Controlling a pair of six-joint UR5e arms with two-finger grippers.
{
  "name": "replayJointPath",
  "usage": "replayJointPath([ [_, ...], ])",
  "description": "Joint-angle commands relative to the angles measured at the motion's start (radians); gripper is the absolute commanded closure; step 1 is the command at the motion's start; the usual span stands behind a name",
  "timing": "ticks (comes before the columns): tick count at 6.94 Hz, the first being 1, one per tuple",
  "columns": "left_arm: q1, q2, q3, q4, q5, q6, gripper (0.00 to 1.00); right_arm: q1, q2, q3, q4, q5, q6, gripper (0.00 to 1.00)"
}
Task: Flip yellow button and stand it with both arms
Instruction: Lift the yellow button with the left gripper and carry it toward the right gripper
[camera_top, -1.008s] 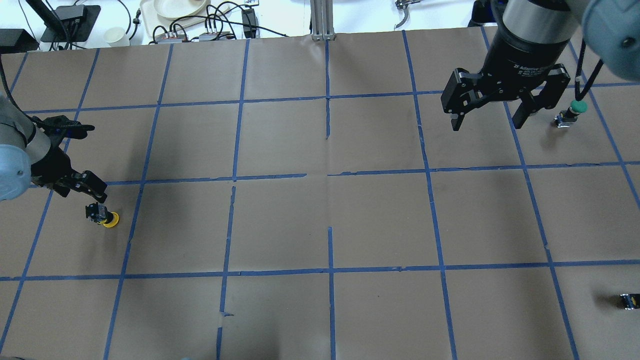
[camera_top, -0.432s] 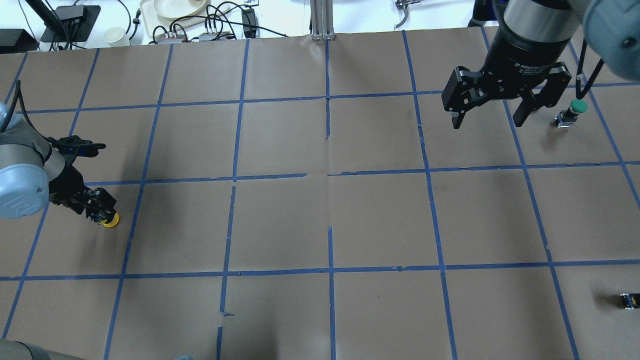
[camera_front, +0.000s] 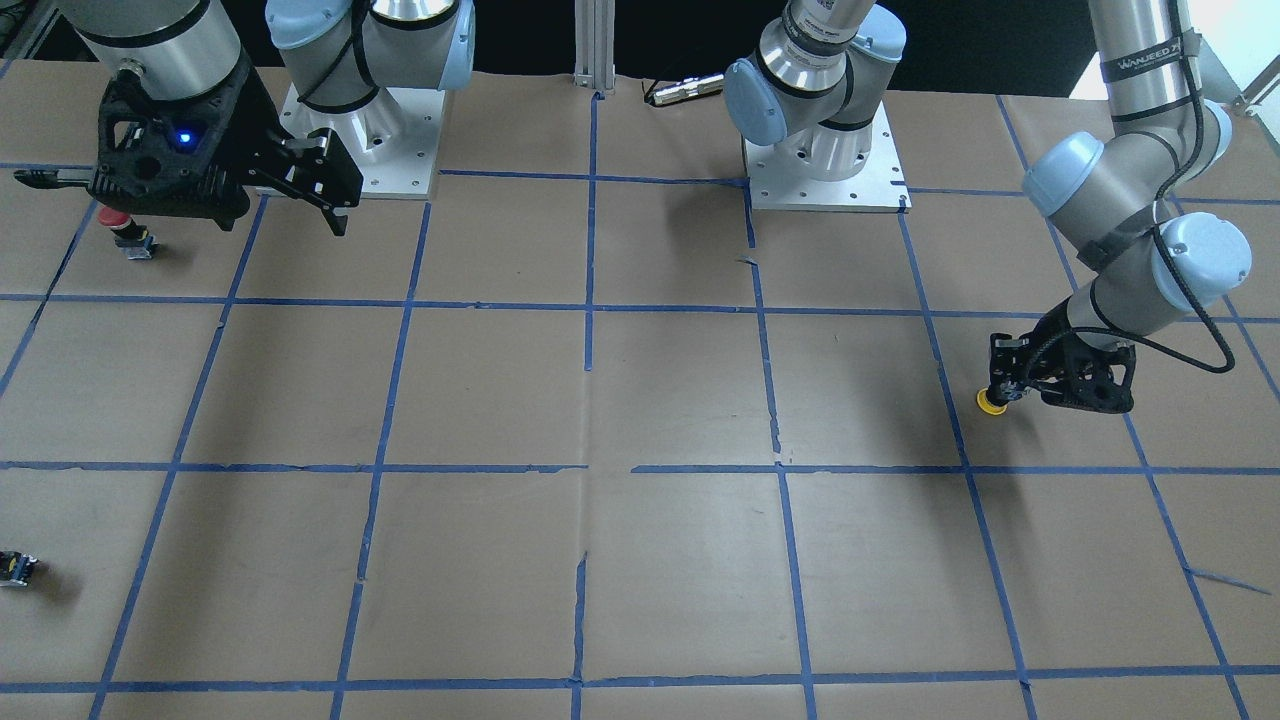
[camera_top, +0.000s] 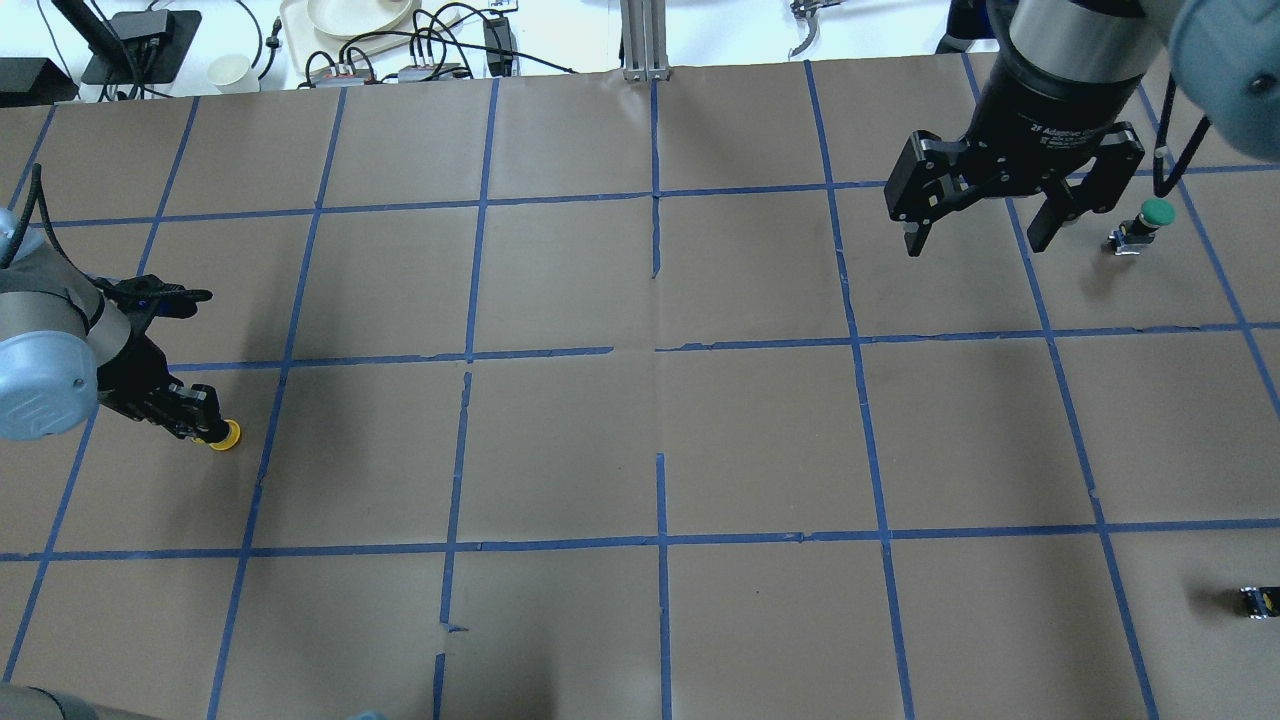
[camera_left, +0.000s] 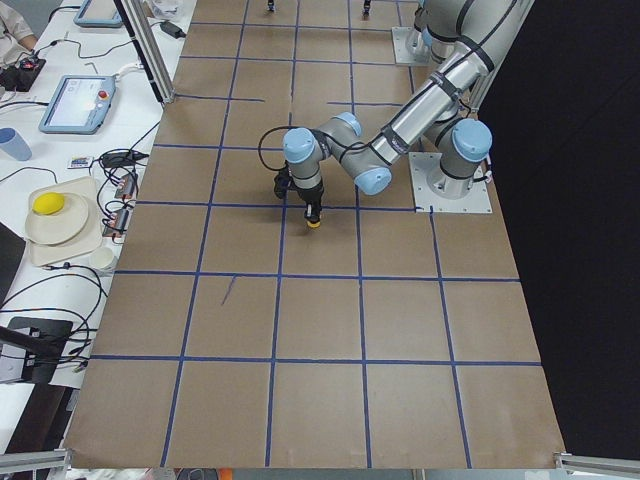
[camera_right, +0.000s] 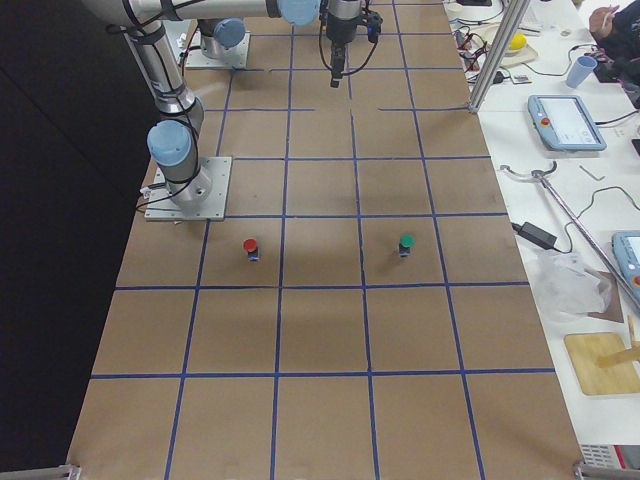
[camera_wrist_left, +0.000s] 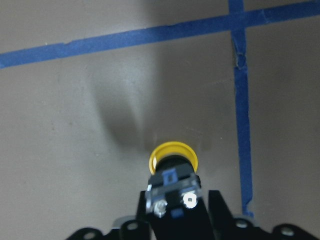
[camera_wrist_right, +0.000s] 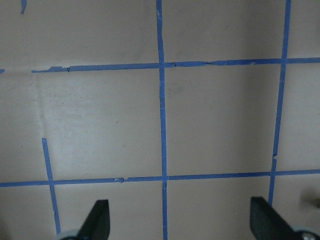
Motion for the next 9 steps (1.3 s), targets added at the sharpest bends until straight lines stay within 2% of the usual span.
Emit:
replayJointPath([
  [1,-0.028,0.034,0.025,-0.056,-0.011,0.007,0.93,-0.002,-0.002,-0.002,-0.006,0.001,0.0,0.0],
  [2,-0.087,0.06,0.039,-0.106,-0.066,0.001,0.93,-0.002,-0.002,0.0,-0.038,0.0,0.0,0.0],
  [3,-0.202,0.087,0.057,-0.149,-0.103,-0.019,0.93,0.001,-0.001,0.001,-0.04,0.001,0.0,0.0],
  [5,-0.461,0.082,0.097,-0.169,-0.095,-0.026,0.95,-0.002,0.001,0.003,-0.032,0.001,-0.002,0.0],
  [6,-0.535,0.069,0.129,-0.172,-0.101,-0.021,0.95,-0.007,0.004,0.003,-0.032,0.017,0.0,0.0],
  [7,-0.589,0.05,0.145,-0.177,-0.176,-0.038,0.95,-0.034,0.002,0.003,-0.029,0.067,0.009,0.0],
  [8,-0.653,0.049,0.152,-0.163,-0.28,-0.156,0.95,-0.068,0.002,0.001,0.001,0.113,0.044,0.0],
  [9,-0.668,0.052,0.168,-0.162,-0.431,-0.287,0.95,-0.088,-0.001,0.001,0.006,0.138,0.046,0.0],
])
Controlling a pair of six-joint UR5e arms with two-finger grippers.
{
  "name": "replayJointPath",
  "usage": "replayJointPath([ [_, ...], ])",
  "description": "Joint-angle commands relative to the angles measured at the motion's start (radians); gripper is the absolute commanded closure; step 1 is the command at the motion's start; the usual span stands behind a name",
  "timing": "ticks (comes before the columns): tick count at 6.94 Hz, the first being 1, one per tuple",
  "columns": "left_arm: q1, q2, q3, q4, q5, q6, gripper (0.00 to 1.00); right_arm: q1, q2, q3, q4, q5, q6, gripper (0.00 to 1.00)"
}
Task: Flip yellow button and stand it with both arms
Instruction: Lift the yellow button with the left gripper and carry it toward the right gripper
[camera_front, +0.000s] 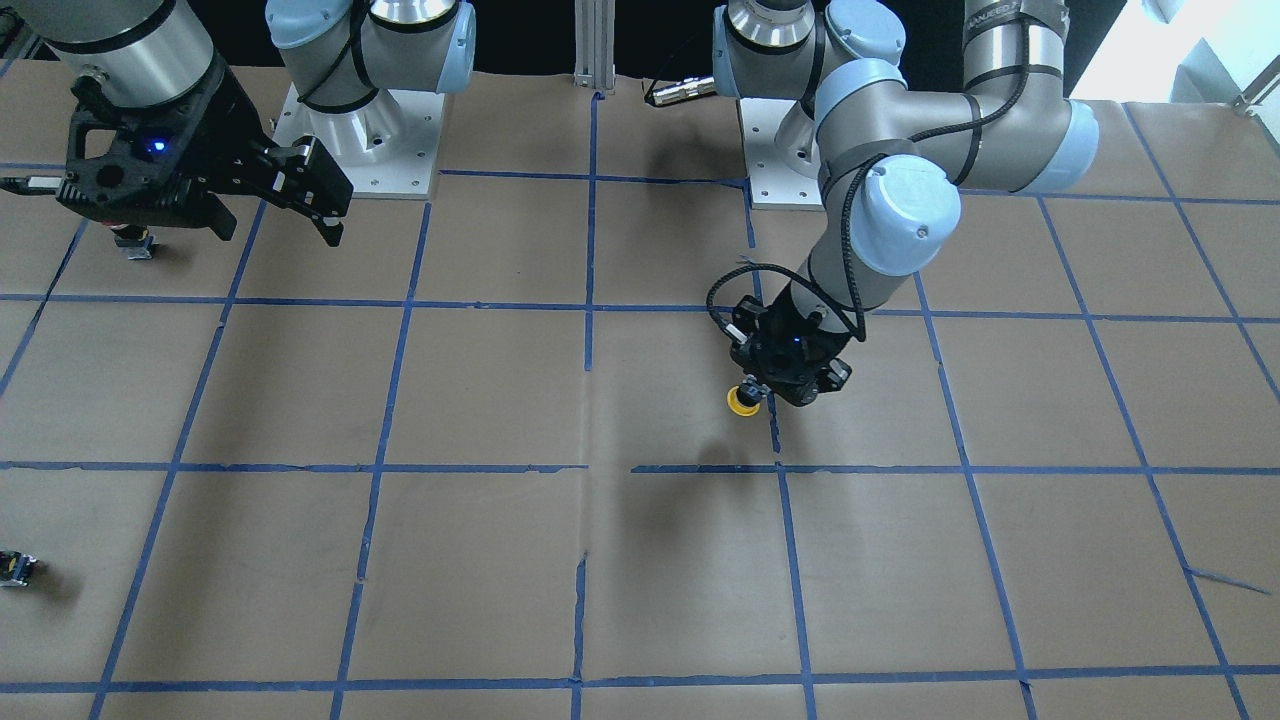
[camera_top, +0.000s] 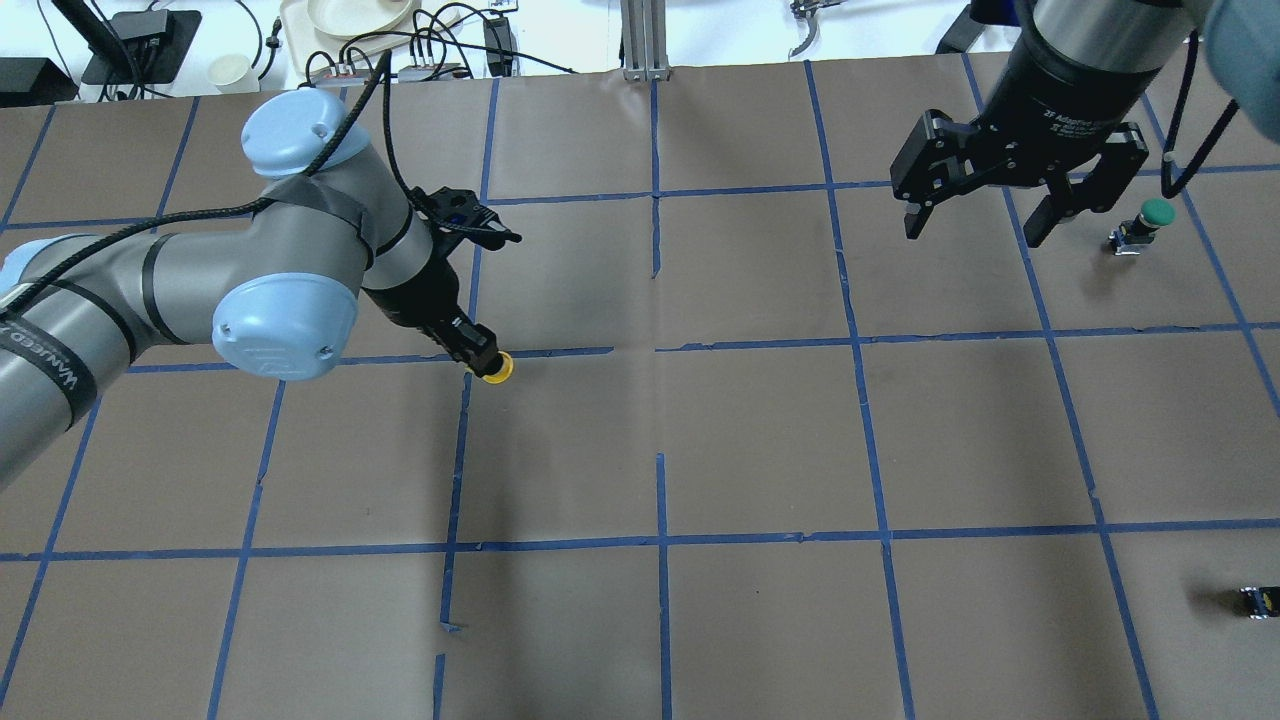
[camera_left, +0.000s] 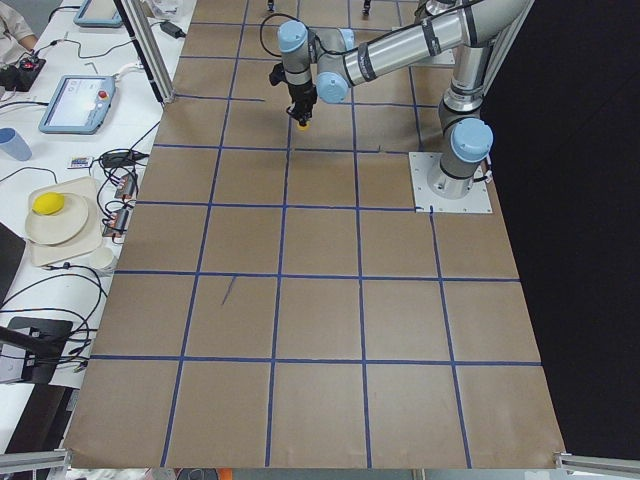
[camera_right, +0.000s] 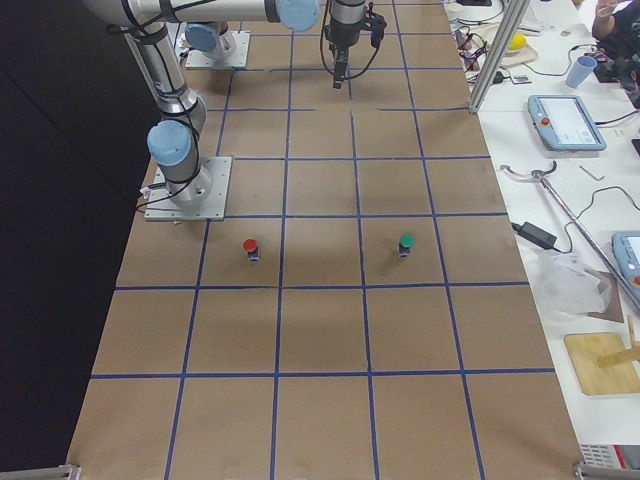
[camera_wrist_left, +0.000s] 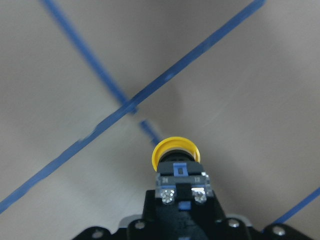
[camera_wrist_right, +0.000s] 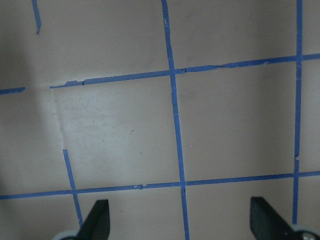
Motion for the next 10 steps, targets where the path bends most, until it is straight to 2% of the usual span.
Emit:
replayJointPath([
  [1,-0.033,0.003,0.005,0.006,-0.399,-0.258,0.96,-0.032,-0.002,-0.001,0.014,0.041,0.016,0.0],
  [2,-0.022,-0.003,0.005,0.006,-0.603,-0.318,0.96,-0.037,-0.001,-0.001,0.015,0.041,0.036,0.0],
  [3,0.009,-0.022,-0.015,-0.004,-0.873,-0.314,0.96,-0.038,-0.001,-0.001,0.015,0.056,0.083,0.0],
  [4,0.067,-0.057,-0.088,0.014,-1.029,-0.302,0.96,-0.044,-0.001,-0.001,0.029,0.14,0.122,0.0],
  [6,0.105,-0.092,-0.202,0.026,-1.365,-0.293,0.96,-0.157,-0.002,-0.002,0.097,0.334,0.167,0.0],
  [8,0.078,-0.108,-0.268,0.109,-1.566,-0.258,0.96,-0.173,-0.002,0.007,0.11,0.43,0.316,0.0],
  [9,0.049,-0.108,-0.271,0.115,-1.674,-0.256,0.96,-0.17,-0.002,0.025,0.109,0.579,0.378,0.0],
  [10,0.015,-0.108,-0.255,0.147,-1.723,-0.259,0.96,-0.166,-0.004,0.054,0.107,0.639,0.404,0.0],
])
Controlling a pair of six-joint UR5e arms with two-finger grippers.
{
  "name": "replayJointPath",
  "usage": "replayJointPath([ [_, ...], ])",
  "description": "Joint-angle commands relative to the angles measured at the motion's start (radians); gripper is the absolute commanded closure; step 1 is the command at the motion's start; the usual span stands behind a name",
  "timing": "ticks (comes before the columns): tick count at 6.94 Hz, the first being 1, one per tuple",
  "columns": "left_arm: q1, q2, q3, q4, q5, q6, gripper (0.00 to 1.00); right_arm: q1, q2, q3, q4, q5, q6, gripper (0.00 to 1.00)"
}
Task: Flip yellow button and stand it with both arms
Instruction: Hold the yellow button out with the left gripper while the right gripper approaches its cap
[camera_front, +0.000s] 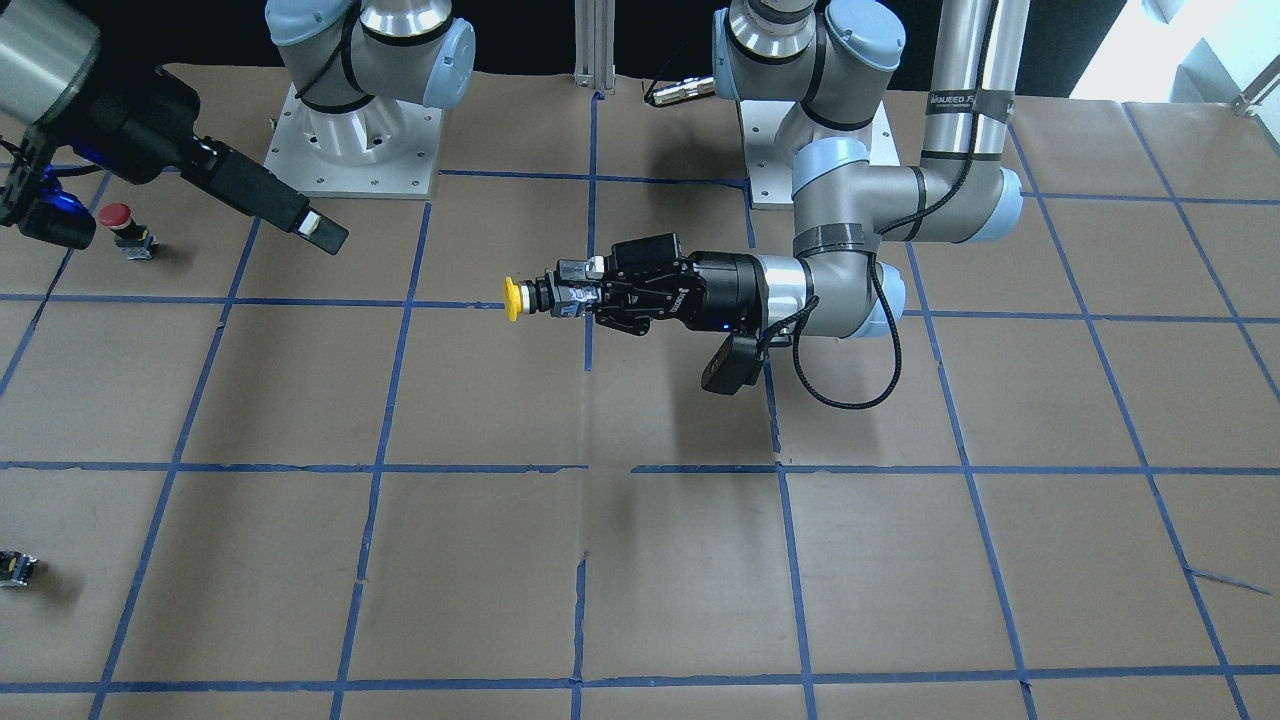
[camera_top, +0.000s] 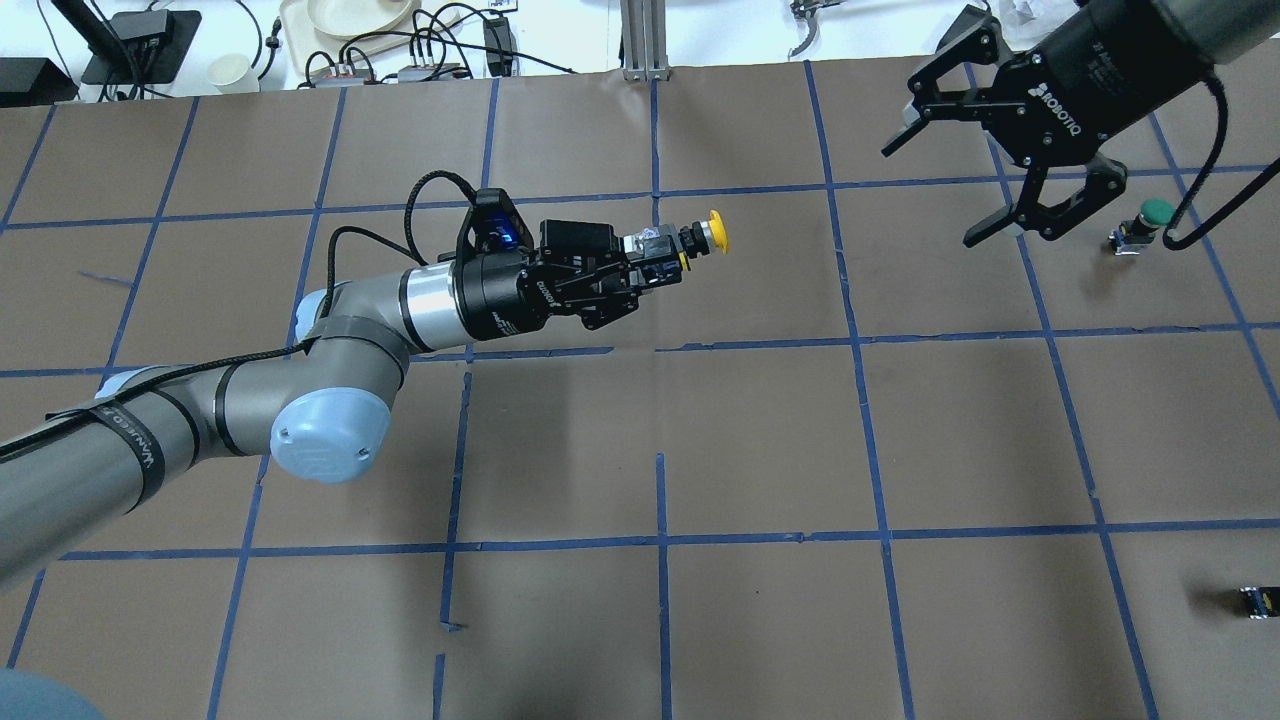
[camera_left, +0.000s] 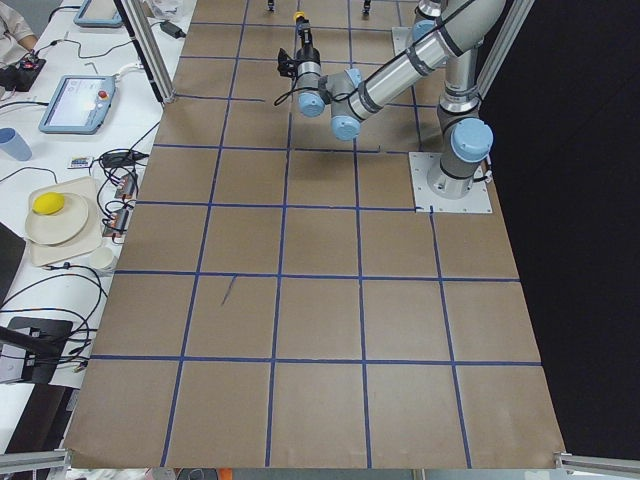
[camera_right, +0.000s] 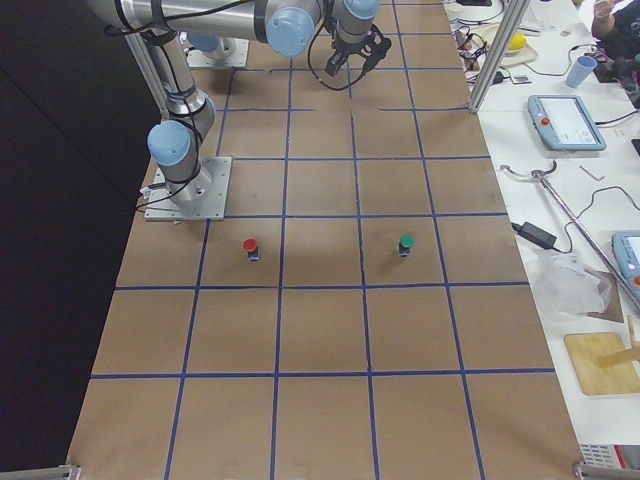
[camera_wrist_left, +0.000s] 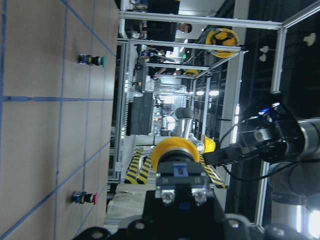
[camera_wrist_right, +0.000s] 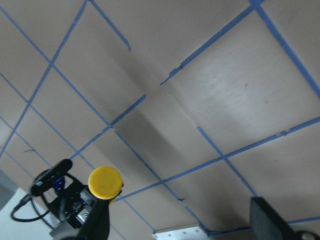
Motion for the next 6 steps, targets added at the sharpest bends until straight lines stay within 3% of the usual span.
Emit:
replayJointPath([
  [1,-0.059,-0.001,0.014,0.041,-0.098,0.0,0.96,0.015,-0.001,0.066,-0.004,0.155,0.051,0.0],
  [4,-0.088,-0.001,0.063,0.039,-0.131,0.0,0.96,0.02,-0.009,0.071,-0.016,0.281,0.125,0.0],
  [6,-0.099,-0.009,0.107,0.025,-0.118,-0.006,0.96,0.066,-0.006,0.076,-0.014,0.295,0.152,0.0],
])
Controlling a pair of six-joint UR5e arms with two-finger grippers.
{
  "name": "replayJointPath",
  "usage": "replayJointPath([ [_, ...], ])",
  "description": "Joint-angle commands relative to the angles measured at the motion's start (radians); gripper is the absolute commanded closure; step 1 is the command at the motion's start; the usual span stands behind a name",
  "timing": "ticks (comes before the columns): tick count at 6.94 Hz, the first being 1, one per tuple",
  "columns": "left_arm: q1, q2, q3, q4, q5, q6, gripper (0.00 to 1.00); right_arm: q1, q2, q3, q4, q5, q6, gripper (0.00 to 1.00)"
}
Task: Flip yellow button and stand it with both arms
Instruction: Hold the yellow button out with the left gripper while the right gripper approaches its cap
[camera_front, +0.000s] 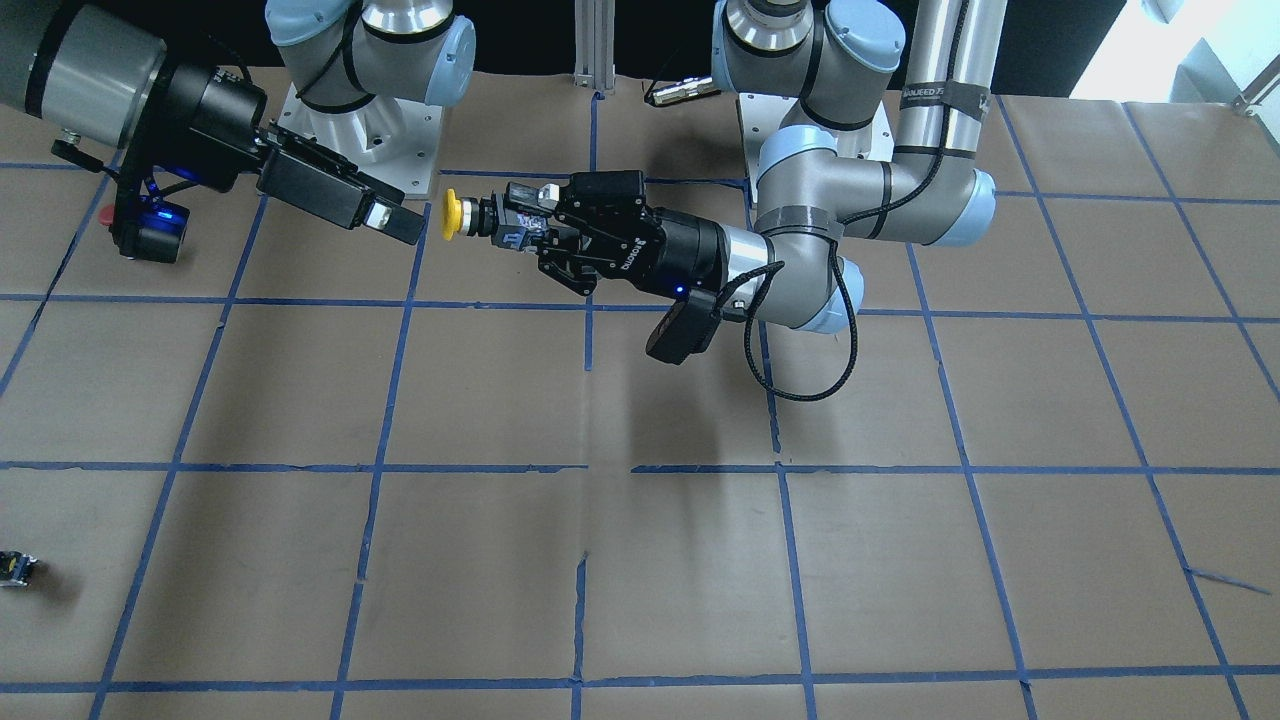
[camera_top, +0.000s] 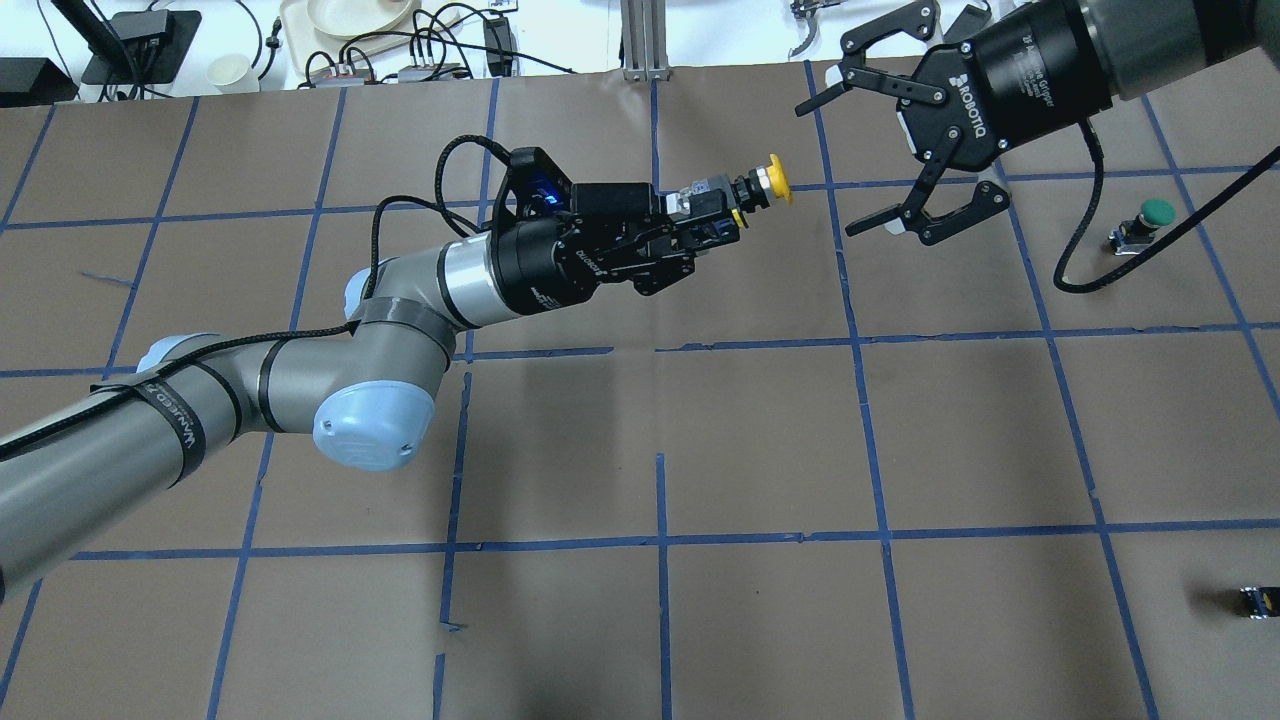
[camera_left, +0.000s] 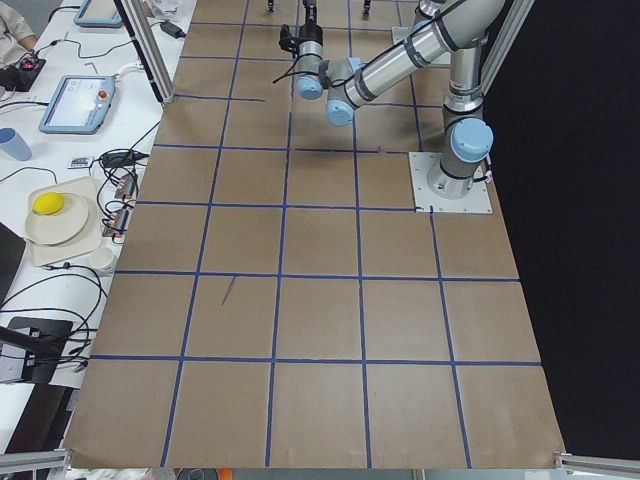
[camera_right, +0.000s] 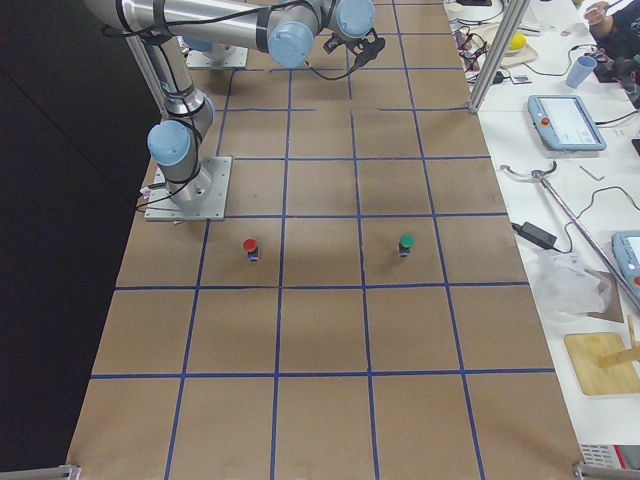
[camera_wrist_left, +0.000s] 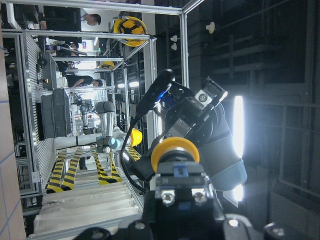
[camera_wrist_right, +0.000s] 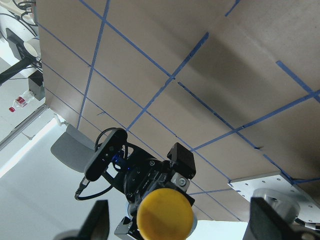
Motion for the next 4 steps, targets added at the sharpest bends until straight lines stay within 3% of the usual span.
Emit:
replayJointPath([
  [1,-0.006,-0.01,0.023,-0.011,0.005,-0.005,0.96,0.053,0.006,0.002,-0.003,0.018,0.039,0.0],
  [4,-0.014,-0.008,0.019,-0.018,0.007,-0.007,0.95,0.046,0.01,-0.008,-0.005,0.004,0.055,0.04],
])
